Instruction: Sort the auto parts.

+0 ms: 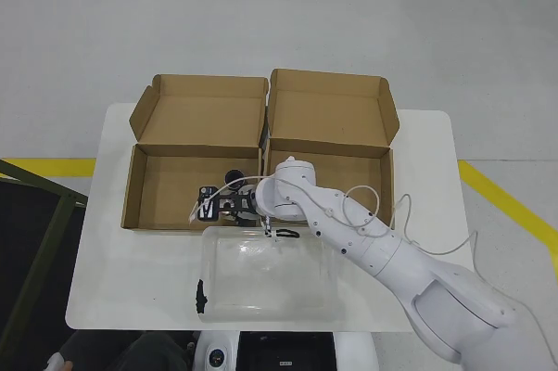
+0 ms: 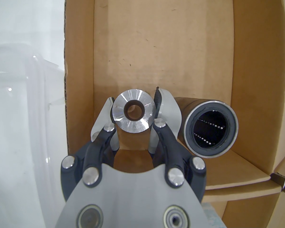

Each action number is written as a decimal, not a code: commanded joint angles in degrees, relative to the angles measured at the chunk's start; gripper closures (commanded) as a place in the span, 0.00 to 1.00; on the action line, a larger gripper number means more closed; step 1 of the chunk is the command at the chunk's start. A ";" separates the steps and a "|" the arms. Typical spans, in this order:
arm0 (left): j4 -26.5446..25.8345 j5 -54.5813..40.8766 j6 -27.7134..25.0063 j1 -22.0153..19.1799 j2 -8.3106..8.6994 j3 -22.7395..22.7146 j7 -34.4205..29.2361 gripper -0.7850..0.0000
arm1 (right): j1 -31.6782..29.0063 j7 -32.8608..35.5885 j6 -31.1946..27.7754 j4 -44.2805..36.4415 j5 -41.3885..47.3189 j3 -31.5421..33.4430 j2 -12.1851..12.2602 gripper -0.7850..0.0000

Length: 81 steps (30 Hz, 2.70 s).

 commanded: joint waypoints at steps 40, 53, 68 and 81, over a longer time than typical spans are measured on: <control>0.00 0.00 0.00 0.00 0.00 0.00 0.00 0.00 | -4.91 -2.70 -0.52 -15.17 -2.16 9.46 1.44 0.61; 0.00 0.00 0.00 0.00 0.00 0.00 0.00 0.00 | -18.87 0.44 -0.32 -36.22 -8.10 20.88 6.37 0.57; 0.00 0.00 0.00 0.00 0.00 0.00 0.00 0.00 | -40.00 -4.01 -2.86 -55.31 -15.68 37.29 11.49 0.50; 0.00 0.00 0.00 0.00 0.00 0.00 0.00 0.00 | -59.42 -17.08 -1.19 -65.01 -18.40 54.82 14.40 0.50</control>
